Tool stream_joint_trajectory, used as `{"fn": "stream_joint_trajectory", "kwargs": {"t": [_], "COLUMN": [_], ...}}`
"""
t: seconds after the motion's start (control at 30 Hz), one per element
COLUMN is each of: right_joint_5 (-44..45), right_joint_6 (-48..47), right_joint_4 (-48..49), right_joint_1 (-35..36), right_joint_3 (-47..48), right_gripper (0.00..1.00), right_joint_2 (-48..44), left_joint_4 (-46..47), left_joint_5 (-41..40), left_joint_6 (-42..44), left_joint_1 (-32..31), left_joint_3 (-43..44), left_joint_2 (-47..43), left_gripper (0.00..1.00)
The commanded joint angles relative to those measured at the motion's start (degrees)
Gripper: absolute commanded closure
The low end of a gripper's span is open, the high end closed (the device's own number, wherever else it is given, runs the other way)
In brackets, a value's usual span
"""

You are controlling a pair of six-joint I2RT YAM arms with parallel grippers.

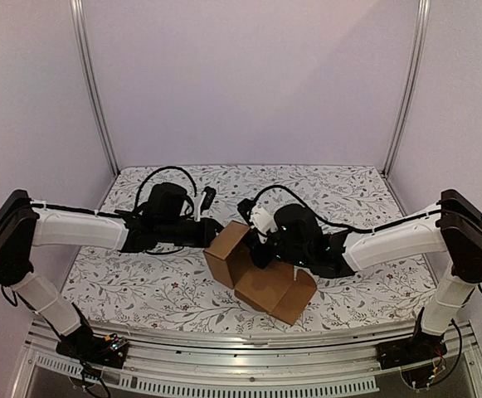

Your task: Fold the paper box

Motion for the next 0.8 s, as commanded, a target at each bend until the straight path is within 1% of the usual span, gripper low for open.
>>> {"fn": "stream_joint_trajectory", "kwargs": {"t": [0.0, 0.03, 0.1, 0.23, 0.3, 0.43, 0.6, 0.7, 0.77], "right_joint_5": [4.2, 4.1, 3.7, 1.5, -1.4, -5.7, -9.5, -11.6, -11.5], "right_joint_6": [-2.7, -3.3, -4.0, -6.1, -7.9, -12.3, -19.3, -21.7, -23.5], "right_joint_4": [-3.5, -4.5, -7.2, -16.0, -21.6, -36.3, -53.7, -62.2, -68.7], "right_joint_1": [-0.1, -0.1, -0.4, -1.5, -2.4, -3.7, -4.5, -4.9, -5.2], "right_joint_3": [2.2, 2.4, 2.9, 4.5, 6.2, 10.5, 16.6, 19.7, 22.0], "right_gripper": [1.0, 1.0, 1.0, 1.0, 1.0, 1.0, 1.0, 0.99, 0.99], "right_joint_2": [-1.6, -1.8, -2.3, -3.5, -4.0, -4.7, -5.2, -4.7, -3.9], "left_joint_4": [-7.3, -8.7, -12.0, -16.7, -18.3, -21.2, -21.3, -20.0, -19.2], "left_joint_5": [-3.8, -5.5, -8.5, -12.1, -13.7, -15.5, -15.2, -12.1, -9.6], "left_joint_6": [2.4, 2.6, 3.2, 4.2, 4.8, 6.0, 5.6, 5.3, 5.7], "left_joint_1": [-1.4, -1.1, -0.5, 0.6, 0.8, 1.1, 1.2, 1.0, 0.8], "left_joint_3": [1.8, 1.8, 2.1, 2.2, 2.2, 2.2, 1.8, 1.7, 1.8], "left_joint_2": [-3.9, -4.3, -5.1, -7.4, -8.7, -10.8, -12.3, -12.0, -11.4], "left_gripper": [0.75, 0.73, 0.72, 0.68, 0.64, 0.61, 0.59, 0.59, 0.58]}}
